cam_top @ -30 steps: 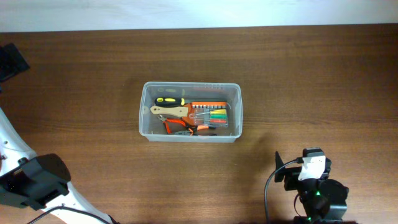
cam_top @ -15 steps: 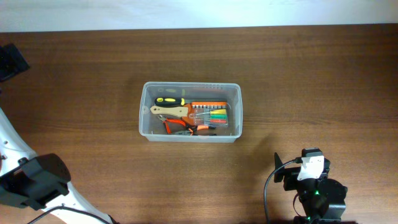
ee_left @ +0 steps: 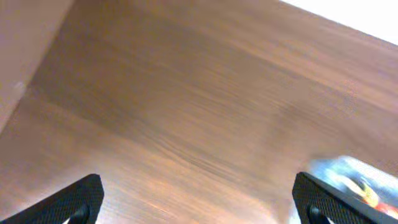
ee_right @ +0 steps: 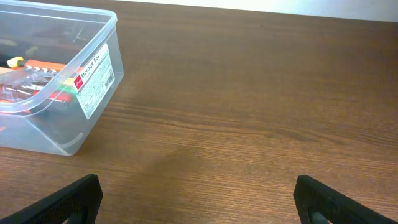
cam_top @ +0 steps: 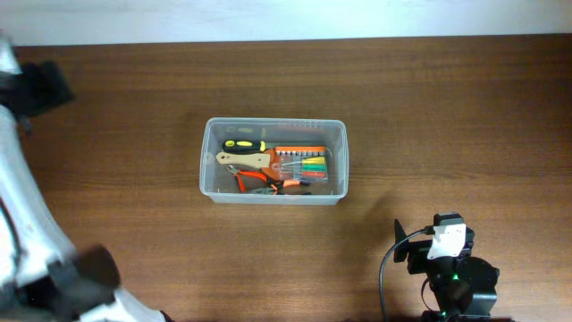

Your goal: Pack container

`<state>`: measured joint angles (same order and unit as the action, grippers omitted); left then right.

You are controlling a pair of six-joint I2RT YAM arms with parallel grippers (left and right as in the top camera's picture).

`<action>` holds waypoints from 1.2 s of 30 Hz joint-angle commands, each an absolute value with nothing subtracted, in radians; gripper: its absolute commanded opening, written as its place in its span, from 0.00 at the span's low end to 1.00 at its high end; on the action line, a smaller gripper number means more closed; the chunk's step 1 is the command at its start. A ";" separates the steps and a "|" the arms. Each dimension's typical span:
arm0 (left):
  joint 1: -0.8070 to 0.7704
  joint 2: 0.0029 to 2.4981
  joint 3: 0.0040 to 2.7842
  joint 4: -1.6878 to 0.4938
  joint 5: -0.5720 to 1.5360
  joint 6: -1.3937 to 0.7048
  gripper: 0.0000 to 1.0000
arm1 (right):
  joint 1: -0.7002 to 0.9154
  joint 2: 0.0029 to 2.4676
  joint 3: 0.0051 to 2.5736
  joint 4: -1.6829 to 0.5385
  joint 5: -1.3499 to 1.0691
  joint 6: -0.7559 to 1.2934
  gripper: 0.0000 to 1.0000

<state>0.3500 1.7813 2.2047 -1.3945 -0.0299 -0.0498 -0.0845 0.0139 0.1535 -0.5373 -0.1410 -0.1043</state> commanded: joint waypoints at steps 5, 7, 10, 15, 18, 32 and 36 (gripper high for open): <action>0.018 1.221 1.708 -1.370 -0.023 -0.056 0.99 | -0.093 0.003 0.147 -0.535 -0.147 -0.096 0.99; -0.031 1.083 1.559 -1.307 -0.052 -0.052 0.99 | -0.093 0.003 0.147 -0.535 -0.147 -0.096 0.99; -0.038 0.878 1.336 -1.142 -0.020 -0.053 0.99 | -0.093 0.003 0.147 -0.535 -0.147 -0.096 0.98; -0.038 0.535 0.963 -0.803 -0.022 -0.053 0.99 | -0.093 0.003 0.147 -0.535 -0.146 -0.096 0.99; -0.038 0.368 0.765 -0.641 -0.070 -0.053 0.99 | -0.093 0.003 0.147 -0.535 -0.147 -0.096 0.99; -0.038 0.082 0.225 -0.444 -0.095 -0.053 0.99 | -0.093 0.003 0.147 -0.535 -0.146 -0.096 0.99; -0.038 0.050 0.155 -0.430 -0.095 -0.053 0.99 | -0.093 0.003 0.147 -0.535 -0.147 -0.096 0.99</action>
<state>-0.0338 0.0776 0.1921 -0.4438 -0.0864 -0.0498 -0.0849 0.0128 0.1532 -0.5373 -0.1410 -0.1047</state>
